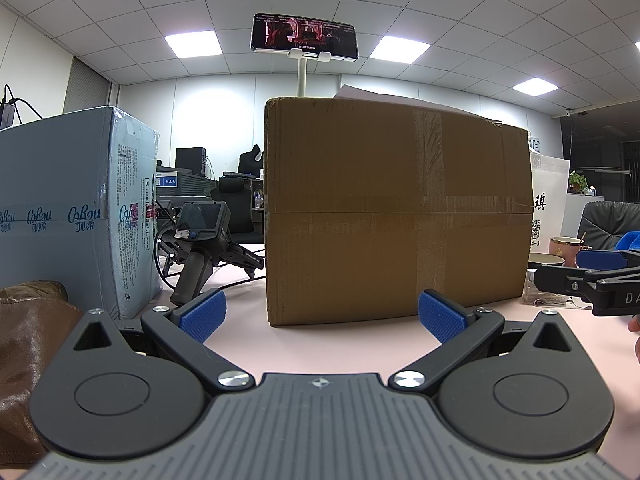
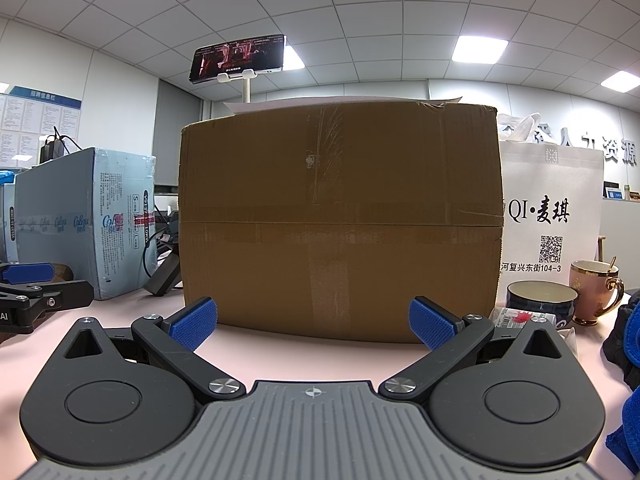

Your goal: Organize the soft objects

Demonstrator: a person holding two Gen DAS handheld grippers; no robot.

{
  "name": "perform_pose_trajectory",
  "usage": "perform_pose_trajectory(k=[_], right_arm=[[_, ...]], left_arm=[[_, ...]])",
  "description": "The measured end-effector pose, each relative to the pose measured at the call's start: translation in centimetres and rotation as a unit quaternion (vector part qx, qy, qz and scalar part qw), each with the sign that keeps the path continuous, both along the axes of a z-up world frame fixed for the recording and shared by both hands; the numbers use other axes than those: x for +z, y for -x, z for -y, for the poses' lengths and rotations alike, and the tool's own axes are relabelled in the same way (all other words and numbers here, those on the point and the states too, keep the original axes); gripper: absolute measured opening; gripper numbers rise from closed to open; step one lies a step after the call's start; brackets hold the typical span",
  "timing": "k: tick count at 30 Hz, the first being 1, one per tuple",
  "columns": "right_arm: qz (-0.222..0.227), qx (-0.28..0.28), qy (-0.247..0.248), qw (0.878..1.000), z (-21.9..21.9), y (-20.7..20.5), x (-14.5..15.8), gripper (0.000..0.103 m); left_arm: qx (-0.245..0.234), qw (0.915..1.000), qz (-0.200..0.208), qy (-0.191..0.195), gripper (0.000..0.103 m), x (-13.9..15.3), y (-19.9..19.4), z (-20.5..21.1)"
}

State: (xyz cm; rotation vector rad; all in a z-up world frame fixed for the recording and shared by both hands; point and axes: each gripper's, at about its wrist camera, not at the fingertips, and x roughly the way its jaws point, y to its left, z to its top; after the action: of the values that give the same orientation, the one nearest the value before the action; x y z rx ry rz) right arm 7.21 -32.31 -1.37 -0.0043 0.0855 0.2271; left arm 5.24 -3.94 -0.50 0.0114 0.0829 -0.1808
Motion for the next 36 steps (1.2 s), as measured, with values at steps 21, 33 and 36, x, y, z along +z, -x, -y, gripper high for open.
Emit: perform_pose_trajectory(k=[21, 33, 36], right_arm=[[-0.001, 0.001, 0.001, 1.000, -0.10, -0.34, 0.06, 0.103], [-0.001, 0.001, 0.000, 1.000, -0.03, -0.23, 0.03, 0.103], [-0.001, 0.001, 0.000, 1.000, -0.03, -0.10, -0.02, 0.103]], left_arm=[[0.000, 1.0000, 0.000, 0.000, 0.103, 0.01, 0.01, 0.04], [0.000, 1.0000, 0.000, 0.000, 0.103, -0.03, 0.01, 0.06], [-0.001, 1.0000, -0.001, -0.001, 0.103, -0.03, 0.03, 0.06]])
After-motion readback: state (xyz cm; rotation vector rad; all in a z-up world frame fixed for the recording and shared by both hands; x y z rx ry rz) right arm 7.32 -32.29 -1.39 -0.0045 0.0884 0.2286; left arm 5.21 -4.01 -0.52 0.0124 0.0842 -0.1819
